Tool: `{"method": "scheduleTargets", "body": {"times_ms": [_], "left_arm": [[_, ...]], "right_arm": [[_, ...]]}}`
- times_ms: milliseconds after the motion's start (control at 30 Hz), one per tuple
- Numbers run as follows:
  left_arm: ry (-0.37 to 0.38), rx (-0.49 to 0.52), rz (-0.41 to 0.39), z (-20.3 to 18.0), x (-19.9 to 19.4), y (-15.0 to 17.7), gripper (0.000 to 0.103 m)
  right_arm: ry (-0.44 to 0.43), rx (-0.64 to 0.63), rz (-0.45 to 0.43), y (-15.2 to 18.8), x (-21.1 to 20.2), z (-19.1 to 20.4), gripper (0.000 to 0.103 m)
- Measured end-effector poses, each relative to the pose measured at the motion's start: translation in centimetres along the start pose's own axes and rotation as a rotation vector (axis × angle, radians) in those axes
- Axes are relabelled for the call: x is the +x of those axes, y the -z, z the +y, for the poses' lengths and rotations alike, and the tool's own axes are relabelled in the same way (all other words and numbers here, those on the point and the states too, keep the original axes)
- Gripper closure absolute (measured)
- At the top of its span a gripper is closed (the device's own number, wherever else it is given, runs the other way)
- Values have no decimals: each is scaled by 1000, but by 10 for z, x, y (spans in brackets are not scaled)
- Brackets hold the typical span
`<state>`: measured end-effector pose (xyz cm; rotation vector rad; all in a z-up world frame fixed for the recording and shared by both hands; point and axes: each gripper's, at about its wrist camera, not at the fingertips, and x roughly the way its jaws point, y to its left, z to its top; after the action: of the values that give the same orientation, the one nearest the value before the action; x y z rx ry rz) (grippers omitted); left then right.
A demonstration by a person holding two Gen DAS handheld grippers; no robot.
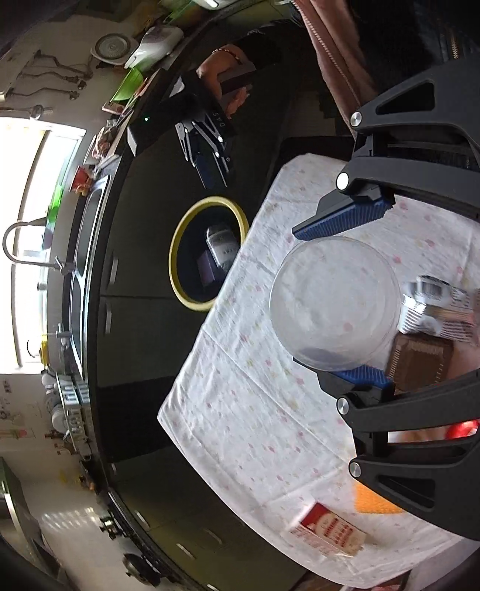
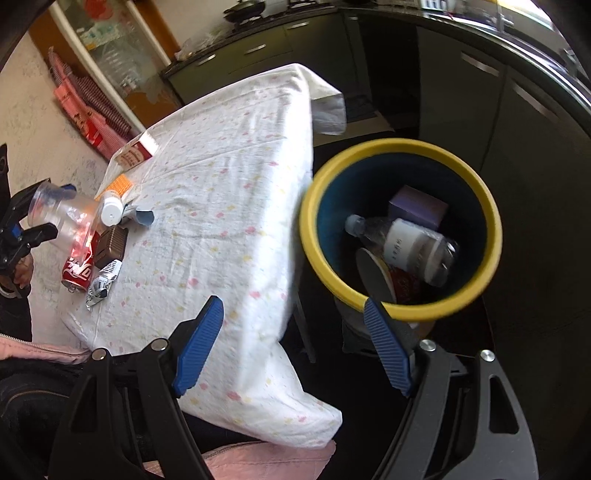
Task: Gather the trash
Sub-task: 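Carry the plastic cup over the bin and open the left gripper, then move the right gripper to the white pill bottle and grasp it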
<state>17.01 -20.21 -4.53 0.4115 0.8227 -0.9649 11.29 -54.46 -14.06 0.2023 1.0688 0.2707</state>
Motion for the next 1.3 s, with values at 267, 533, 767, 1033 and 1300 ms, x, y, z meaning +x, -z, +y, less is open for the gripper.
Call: {"method": "scheduleTargets", "body": {"times_ms": [267, 533, 767, 1033, 1300], "left_arm": [[131, 159, 40, -47, 85, -92, 42], [136, 220, 126, -70, 194, -143, 42], [76, 221, 183, -73, 253, -151, 31], [76, 153, 55, -56, 167, -156, 16], [-48, -29, -155, -15, 19, -120, 5]], "right_arm": [[-3, 156, -61, 45, -20, -42, 29], [-16, 275, -80, 74, -21, -72, 29], [-30, 303, -78, 75, -15, -80, 26], [-59, 280, -80, 70, -8, -68, 25], [-63, 227, -72, 59, -1, -42, 25]]}}
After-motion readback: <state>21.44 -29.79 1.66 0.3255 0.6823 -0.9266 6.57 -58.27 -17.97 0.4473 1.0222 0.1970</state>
